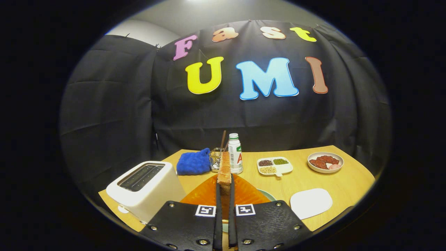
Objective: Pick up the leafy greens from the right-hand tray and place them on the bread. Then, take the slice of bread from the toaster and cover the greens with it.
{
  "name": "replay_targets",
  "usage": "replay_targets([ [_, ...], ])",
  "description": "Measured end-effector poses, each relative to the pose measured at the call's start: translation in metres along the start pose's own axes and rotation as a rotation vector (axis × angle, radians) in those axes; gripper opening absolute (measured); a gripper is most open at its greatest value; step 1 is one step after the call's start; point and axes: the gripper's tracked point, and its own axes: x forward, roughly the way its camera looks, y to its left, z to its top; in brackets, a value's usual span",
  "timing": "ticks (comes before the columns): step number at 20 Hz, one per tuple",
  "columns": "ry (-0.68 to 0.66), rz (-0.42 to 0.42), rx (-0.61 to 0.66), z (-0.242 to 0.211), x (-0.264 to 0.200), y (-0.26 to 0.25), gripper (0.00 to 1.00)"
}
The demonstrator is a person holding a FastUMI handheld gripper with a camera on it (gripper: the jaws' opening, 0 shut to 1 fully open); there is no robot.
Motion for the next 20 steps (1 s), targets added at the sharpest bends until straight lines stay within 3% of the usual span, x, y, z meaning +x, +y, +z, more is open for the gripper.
replay_targets([
  [2,0.003,-0.024,-0.017,-0.008,0.005,-0.006,0.07],
  [20,0.111,0.043,0.057,-0.064,0.043,0.021,0.07],
])
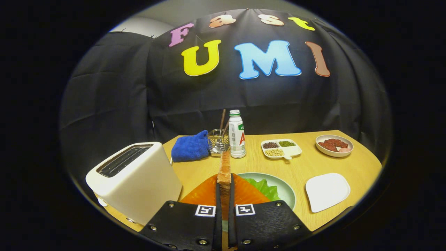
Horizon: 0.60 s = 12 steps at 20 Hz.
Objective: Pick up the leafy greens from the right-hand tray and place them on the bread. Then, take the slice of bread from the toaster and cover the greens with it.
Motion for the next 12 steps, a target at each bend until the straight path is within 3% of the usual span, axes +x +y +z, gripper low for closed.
replay_targets([
  [5,0.004,-0.031,0.000,-0.008,0.002,-0.026,0.07],
  [12,0.080,-0.122,-0.072,-0.028,0.007,-0.070,0.18],
])
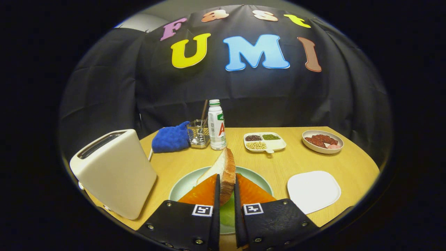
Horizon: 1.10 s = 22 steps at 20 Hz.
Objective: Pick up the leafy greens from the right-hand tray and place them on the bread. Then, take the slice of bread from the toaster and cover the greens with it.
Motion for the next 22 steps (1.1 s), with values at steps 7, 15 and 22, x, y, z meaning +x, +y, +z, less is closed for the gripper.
replay_targets([
  [7,0.065,-0.007,-0.045,-0.016,-0.001,-0.013,0.33],
  [15,0.103,0.013,-0.027,-0.030,-0.006,-0.030,0.46],
  [22,0.020,0.044,-0.005,-0.013,-0.017,-0.037,0.52],
])
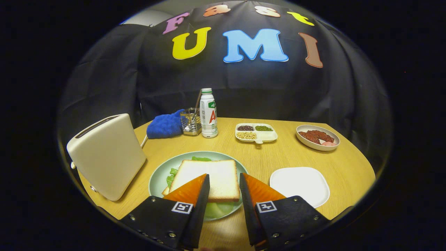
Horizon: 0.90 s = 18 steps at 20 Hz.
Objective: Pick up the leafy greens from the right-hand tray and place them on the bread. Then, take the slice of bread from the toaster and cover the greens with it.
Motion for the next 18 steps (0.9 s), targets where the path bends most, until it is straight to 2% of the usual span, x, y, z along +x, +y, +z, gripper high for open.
replay_targets([
  [4,-0.092,0.017,0.019,0.020,-0.016,-0.008,0.52],
  [10,-0.205,-0.024,0.015,0.047,-0.042,-0.041,0.52],
  [18,-0.244,-0.090,0.009,0.056,-0.067,-0.110,0.52],
])
